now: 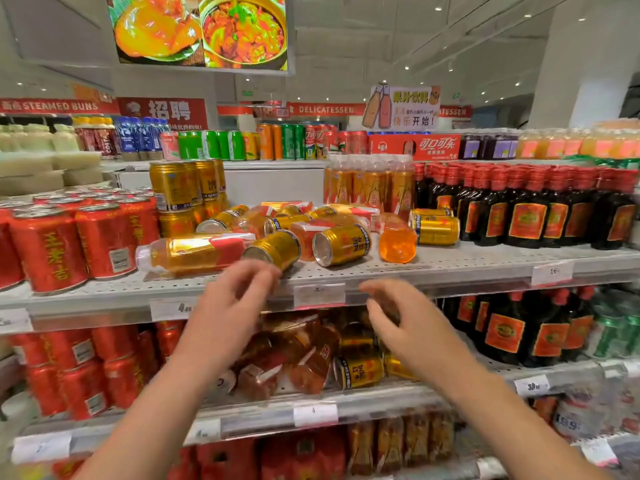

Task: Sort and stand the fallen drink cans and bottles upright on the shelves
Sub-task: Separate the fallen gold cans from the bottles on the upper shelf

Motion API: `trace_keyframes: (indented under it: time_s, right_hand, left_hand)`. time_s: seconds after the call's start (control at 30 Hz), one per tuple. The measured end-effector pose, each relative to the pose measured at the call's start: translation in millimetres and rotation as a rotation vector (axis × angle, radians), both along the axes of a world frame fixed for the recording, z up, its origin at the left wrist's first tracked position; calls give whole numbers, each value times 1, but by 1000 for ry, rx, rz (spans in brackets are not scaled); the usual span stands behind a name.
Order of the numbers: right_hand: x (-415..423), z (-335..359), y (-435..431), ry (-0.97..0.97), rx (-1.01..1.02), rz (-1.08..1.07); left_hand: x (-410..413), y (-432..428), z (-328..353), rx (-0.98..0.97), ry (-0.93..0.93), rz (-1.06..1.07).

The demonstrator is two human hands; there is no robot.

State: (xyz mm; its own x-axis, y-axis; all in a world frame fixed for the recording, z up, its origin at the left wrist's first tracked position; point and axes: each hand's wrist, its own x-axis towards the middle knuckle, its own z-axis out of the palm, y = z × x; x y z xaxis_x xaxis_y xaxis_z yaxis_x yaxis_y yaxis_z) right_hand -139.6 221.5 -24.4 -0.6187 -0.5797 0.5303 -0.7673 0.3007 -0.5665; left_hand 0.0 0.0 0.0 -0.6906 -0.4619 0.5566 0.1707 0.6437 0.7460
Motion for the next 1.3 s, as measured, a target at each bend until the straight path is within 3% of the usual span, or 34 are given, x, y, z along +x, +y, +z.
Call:
trace_keyframes:
  time_s: [0.17, 0.27, 0.37, 0.7, 0.9, 1.13, 1.3]
  right_hand:
    - [-39, 42, -52, 319, 52, -56]
    - [-58, 42, -65, 381, 128, -112]
    - [-74, 45, -73, 447, 246, -141]
    - [-116, 59, -87, 532, 420, -25]
    - [-128, 59, -83, 529, 376, 69]
    - [-127, 65, -84, 528, 302, 203]
    - [-107, 68, -108, 582, 262, 285]
  left_hand:
    - [-30, -23, 36, -325, 132, 135]
    - [-38, -34, 30, -510, 70, 239]
    - [-40, -38, 23, -565, -44, 283]
    - [-53, -40, 2, -580, -251, 339]
    - [-58, -37, -1, -540, -199, 376]
    - [-54, -32, -2, -277, -36, 327]
    - [-30, -39, 2, -250, 39, 360]
